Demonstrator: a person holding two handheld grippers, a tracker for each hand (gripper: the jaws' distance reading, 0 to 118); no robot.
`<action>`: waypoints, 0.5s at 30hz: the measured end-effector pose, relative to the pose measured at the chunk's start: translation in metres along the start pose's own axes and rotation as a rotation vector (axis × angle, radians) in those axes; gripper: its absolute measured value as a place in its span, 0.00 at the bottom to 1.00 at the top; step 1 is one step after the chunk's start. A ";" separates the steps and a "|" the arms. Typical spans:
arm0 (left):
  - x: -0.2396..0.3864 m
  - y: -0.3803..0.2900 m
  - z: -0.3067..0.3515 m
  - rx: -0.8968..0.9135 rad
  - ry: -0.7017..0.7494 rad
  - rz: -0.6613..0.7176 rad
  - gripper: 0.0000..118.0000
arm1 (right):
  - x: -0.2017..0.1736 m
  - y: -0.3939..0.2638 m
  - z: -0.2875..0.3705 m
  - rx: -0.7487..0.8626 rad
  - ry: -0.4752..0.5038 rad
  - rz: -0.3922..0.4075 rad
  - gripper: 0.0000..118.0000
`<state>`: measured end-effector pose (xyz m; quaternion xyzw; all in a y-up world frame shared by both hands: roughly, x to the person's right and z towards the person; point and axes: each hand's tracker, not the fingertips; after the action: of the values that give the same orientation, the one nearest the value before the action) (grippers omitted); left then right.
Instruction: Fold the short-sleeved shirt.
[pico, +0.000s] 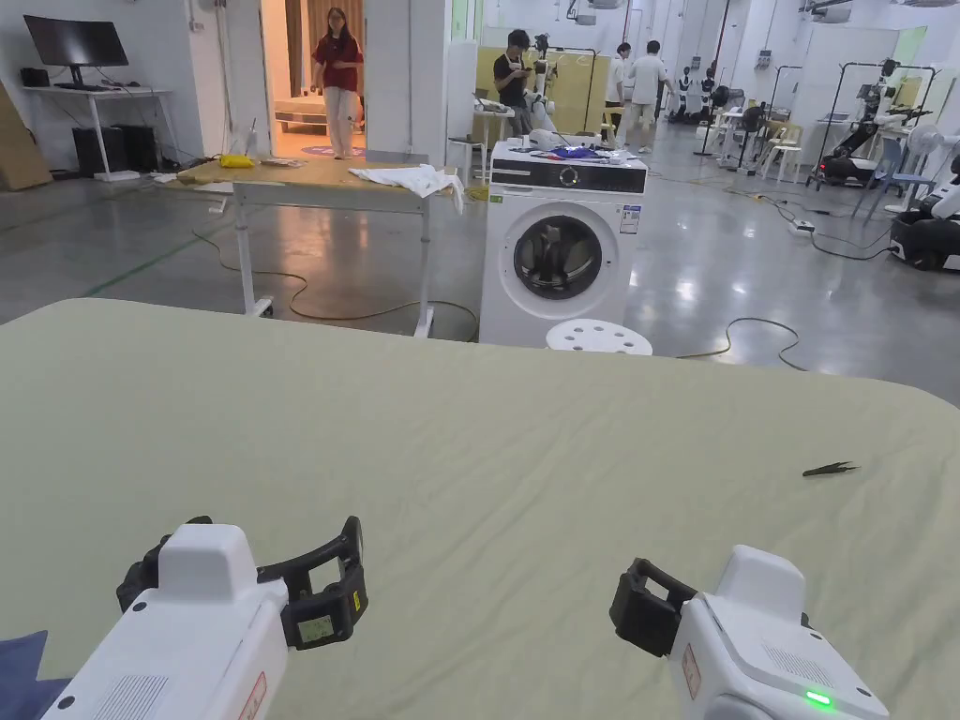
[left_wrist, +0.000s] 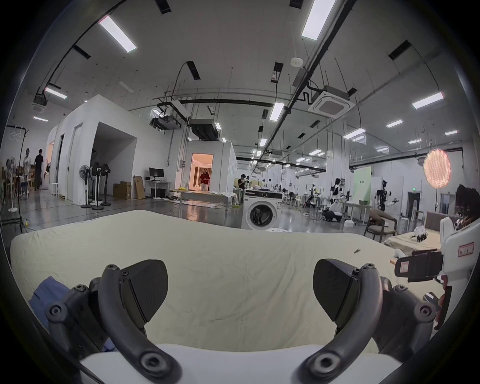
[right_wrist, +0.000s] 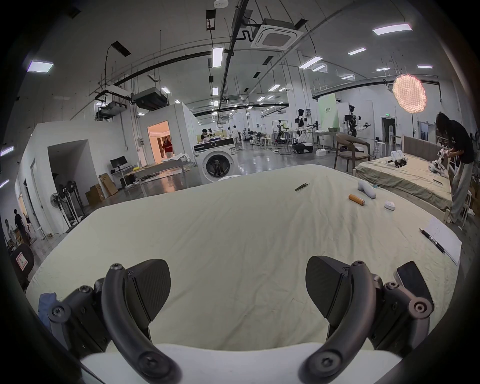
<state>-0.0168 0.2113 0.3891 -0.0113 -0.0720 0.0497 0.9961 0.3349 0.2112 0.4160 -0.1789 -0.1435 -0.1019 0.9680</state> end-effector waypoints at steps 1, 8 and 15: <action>0.000 0.000 0.001 0.010 0.001 0.001 0.95 | 0.000 0.000 0.001 0.001 0.005 0.004 0.90; -0.003 0.002 0.001 0.047 0.003 -0.002 0.97 | 0.004 0.003 0.003 0.001 0.042 0.010 0.90; -0.001 0.002 0.001 0.028 0.034 -0.080 0.97 | 0.005 0.006 0.000 -0.017 0.039 0.015 0.90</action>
<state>-0.0180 0.2134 0.3898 0.0045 -0.0545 0.0105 0.9984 0.3407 0.2157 0.4157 -0.1862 -0.1223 -0.0993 0.9698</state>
